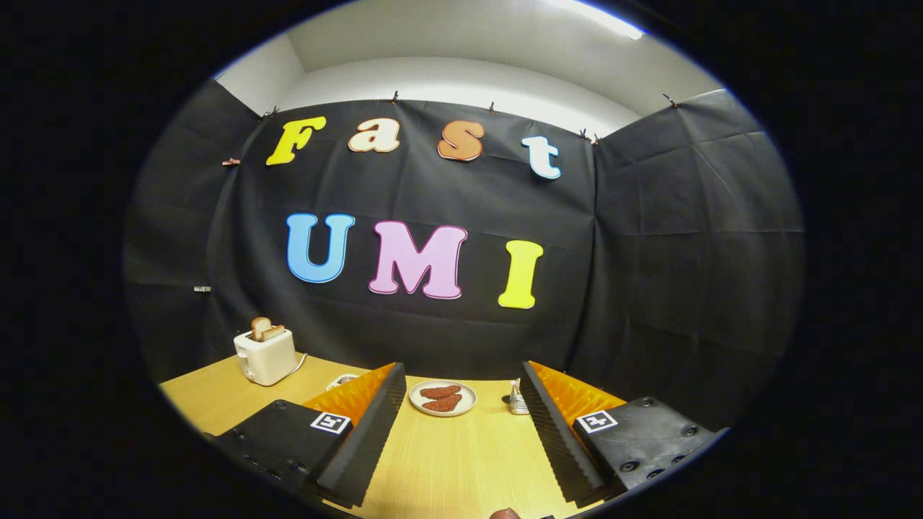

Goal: Take the bottle from table, then pour the juice into the cup, finally place the bottle on the coaster

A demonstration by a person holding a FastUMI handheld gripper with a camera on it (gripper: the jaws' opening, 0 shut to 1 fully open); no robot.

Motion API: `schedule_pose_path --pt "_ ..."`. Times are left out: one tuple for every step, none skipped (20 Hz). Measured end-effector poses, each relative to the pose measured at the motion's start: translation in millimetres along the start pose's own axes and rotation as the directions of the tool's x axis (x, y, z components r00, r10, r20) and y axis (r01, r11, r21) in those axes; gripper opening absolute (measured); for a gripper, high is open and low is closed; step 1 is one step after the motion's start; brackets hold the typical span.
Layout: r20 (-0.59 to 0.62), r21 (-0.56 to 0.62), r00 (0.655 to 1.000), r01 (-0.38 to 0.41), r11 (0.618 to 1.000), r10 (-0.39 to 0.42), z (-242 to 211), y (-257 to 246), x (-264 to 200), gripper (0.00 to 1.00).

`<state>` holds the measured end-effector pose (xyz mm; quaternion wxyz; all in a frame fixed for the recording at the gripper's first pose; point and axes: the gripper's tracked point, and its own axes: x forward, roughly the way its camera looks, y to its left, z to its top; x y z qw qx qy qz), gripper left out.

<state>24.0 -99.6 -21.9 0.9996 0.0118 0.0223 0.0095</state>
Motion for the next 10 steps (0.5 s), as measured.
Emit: schedule_pose_path --pt "-0.002 0.005 1.000 0.004 1.000 -0.004 -0.4 0.9 -3.3 0.98" --pt "-0.008 0.014 1.000 0.003 1.000 -0.003 -1.9 3.0 -5.5 0.97" --pt "-0.013 0.027 1.000 -0.001 1.000 0.002 -2.7 7.1 -8.8 0.97" --pt "-0.015 0.036 1.000 -0.005 0.999 0.005 -2.8 10.0 -12.5 0.97" --pt "-0.016 0.040 1.000 -0.007 0.999 0.008 -3.1 11.9 -15.4 0.98" --pt "-0.017 0.038 1.000 -0.010 0.999 0.010 -3.7 14.3 -18.0 0.97" --pt "-0.017 0.034 1.000 -0.015 0.999 0.016 -4.6 18.3 -20.1 0.97" --pt "-0.019 0.030 1.000 -0.022 0.999 0.022 -5.1 21.9 -22.5 0.97" --pt "-0.021 0.029 0.999 -0.028 0.999 0.029 -5.8 25.4 -25.2 0.97" --pt "-0.022 0.030 0.999 -0.034 0.999 0.034 -6.7 28.3 -25.9 0.97"
